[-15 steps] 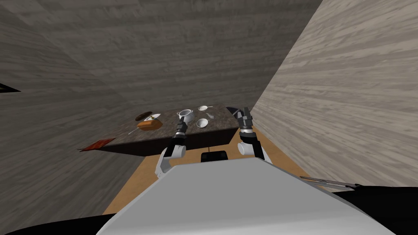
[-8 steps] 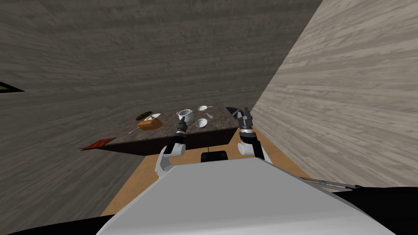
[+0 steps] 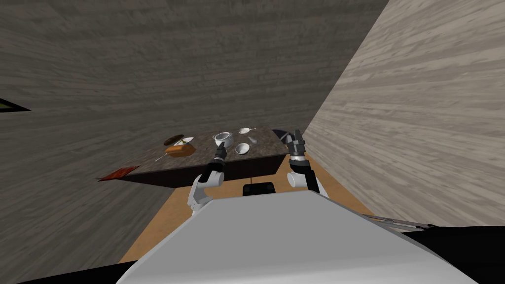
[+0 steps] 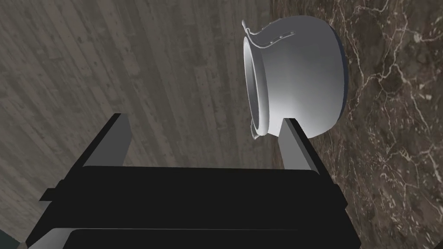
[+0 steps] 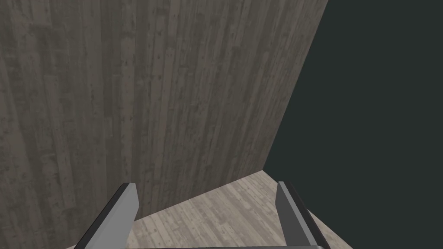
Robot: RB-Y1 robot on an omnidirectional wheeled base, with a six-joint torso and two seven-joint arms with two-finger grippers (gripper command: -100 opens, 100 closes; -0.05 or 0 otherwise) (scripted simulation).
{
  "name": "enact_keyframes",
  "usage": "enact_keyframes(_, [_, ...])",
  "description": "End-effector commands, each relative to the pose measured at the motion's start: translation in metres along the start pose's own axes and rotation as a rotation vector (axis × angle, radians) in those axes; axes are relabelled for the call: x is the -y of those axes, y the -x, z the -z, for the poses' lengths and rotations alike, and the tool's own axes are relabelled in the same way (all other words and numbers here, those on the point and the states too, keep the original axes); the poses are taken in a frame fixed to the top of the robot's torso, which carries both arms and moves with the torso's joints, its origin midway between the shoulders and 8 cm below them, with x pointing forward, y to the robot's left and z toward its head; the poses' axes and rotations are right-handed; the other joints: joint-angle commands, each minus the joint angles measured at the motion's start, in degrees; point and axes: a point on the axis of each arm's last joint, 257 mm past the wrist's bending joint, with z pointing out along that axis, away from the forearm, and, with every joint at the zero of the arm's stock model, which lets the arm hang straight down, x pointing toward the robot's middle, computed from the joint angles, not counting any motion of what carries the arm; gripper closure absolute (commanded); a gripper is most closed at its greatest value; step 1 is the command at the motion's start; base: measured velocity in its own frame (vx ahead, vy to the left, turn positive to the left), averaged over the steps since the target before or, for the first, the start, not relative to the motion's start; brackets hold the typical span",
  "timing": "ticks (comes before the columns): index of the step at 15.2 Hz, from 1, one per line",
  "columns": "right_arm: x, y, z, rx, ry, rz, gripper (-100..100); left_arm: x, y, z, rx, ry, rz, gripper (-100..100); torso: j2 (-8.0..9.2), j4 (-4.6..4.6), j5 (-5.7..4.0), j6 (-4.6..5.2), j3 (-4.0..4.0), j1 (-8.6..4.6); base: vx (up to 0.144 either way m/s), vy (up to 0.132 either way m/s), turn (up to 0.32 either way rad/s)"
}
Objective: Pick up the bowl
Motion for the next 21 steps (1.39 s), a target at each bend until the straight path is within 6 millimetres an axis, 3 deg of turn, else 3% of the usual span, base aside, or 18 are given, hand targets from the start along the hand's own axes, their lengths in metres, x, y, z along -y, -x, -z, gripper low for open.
enact_keyframes(1, [0.0,0.0,0.0,0.0,0.0,0.0,0,-0.005,0.002,-0.002,0.002,0.033,-0.009,-100,0.0,0.0,0.0,0.0,0.0,0.0,-0.003,-0.039,-0.001])
enact_keyframes(21, [0.0,0.0,0.0,0.0,0.0,0.0,0,-0.061,0.01,-0.006,0.008,0.337,-0.067,-100,-0.04,-0.01,0.0,0.0,-0.02,0.01,0.003,-0.025,-0.013])
